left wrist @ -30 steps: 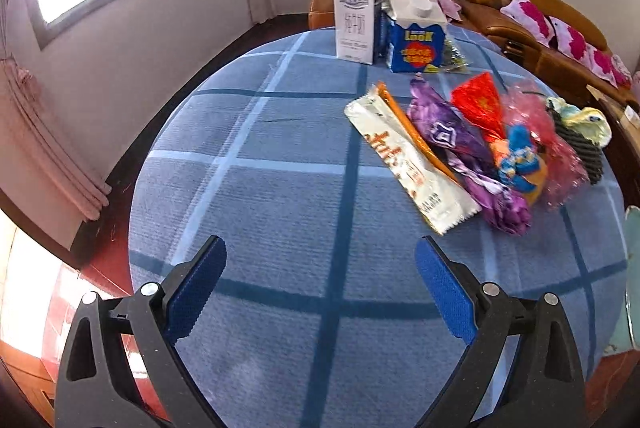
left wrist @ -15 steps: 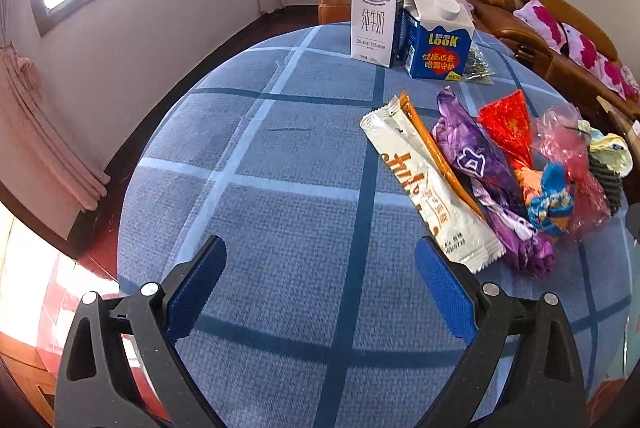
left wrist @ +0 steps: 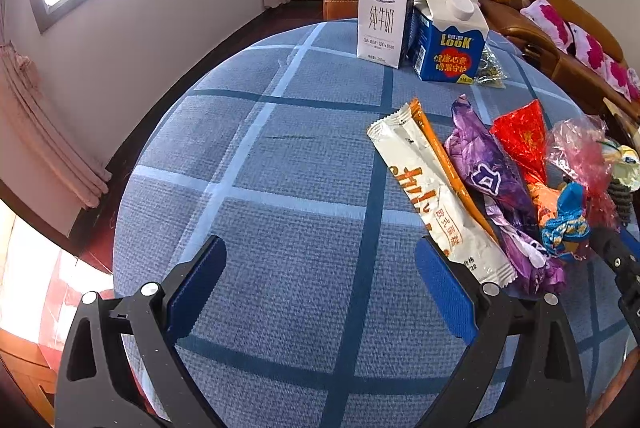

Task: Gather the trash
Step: 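Grasp the pink plastic bag with the right gripper while the left grasps the white snack wrapper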

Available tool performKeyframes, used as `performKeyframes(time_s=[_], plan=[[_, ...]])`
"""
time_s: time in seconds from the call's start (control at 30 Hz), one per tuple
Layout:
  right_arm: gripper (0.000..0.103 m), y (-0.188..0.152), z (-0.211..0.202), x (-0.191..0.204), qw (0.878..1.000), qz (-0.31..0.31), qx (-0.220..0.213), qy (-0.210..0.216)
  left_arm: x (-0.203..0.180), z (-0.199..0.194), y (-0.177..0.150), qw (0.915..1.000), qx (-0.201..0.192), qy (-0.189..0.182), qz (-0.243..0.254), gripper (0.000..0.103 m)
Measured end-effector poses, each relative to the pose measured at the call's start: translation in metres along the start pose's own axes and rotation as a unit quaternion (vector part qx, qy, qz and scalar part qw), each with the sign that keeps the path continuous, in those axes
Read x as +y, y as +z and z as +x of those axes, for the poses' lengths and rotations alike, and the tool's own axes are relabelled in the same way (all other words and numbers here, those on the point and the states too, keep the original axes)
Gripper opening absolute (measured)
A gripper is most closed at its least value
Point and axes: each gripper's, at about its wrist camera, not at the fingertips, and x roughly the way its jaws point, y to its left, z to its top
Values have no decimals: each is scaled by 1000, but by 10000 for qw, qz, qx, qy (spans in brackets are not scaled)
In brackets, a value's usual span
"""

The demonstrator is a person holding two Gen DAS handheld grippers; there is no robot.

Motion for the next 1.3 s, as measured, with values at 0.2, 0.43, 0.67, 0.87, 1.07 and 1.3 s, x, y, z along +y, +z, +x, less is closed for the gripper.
performKeyframes(time_s=[0.2,0.43,0.67,0.87,1.07,1.3], plan=[[29,1,-25,-3,9993,79,-286,230,-8,-2,6,10000,-59,-37,5,93],[28,10,-63,-19,9951,495,-852,41,-30,6,15,9997,11,-230,-121,93],[28,4,-78,-42,9916,745,-1019,-296,-57,25,17,9995,233,-215,-91,90],[28,-1,-81,-52,9900,924,-1000,-381,-52,33,11,9991,312,-215,-184,80],[28,-6,-82,-53,9895,1004,-971,-383,-36,27,7,9990,205,-369,-122,46],[28,-11,-85,-49,9894,1017,-959,-403,-6,12,5,9978,189,-596,-202,30]])
